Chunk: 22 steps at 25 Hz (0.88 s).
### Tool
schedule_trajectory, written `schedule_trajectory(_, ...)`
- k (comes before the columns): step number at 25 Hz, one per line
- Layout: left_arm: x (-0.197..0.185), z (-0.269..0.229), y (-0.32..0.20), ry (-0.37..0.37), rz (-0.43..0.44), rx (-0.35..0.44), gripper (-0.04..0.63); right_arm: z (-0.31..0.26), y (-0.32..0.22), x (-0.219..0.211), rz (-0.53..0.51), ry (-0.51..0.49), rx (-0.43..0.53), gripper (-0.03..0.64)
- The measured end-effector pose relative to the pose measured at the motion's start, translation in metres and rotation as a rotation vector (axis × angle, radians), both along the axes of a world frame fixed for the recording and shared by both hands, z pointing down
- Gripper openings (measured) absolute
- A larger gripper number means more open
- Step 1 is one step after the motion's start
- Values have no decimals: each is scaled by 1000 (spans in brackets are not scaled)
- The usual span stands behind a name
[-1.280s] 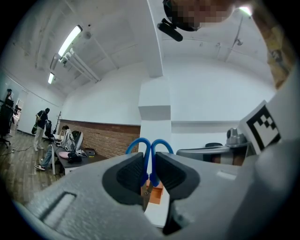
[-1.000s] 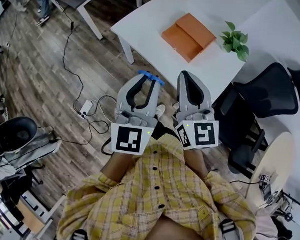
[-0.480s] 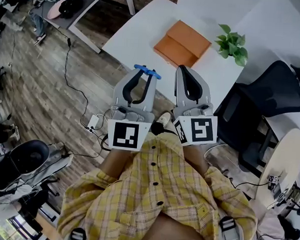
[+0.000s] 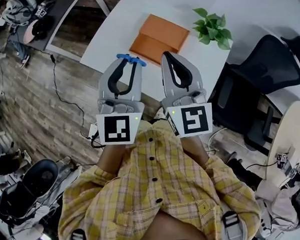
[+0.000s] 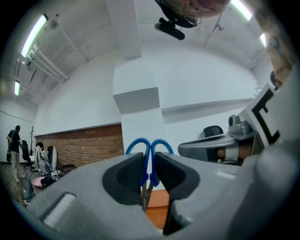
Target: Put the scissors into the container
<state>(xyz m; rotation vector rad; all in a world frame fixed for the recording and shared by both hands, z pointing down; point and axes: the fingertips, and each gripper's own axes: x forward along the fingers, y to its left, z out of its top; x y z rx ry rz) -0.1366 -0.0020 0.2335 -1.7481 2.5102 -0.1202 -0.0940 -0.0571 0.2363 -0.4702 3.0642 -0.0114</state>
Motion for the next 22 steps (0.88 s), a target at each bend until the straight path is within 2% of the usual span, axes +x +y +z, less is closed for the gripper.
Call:
schedule_trajectory(7,-23,18,-38,-52,85,-67,86,22,-34,-14,92,41,-43,6)
schedule_trajectory(13,-48,29,-74,-88,249,-109,86,27,-63,-30,228,64,-59,6)
schedule_trajectory(18,-66,44,-105,-190,400,-172,86,40,-81,-41,343,98,-80,6)
schedule_trajectory(22,-75,64,-126,-233,491,-223,86,56,-92,-49,411,140,-98,6)
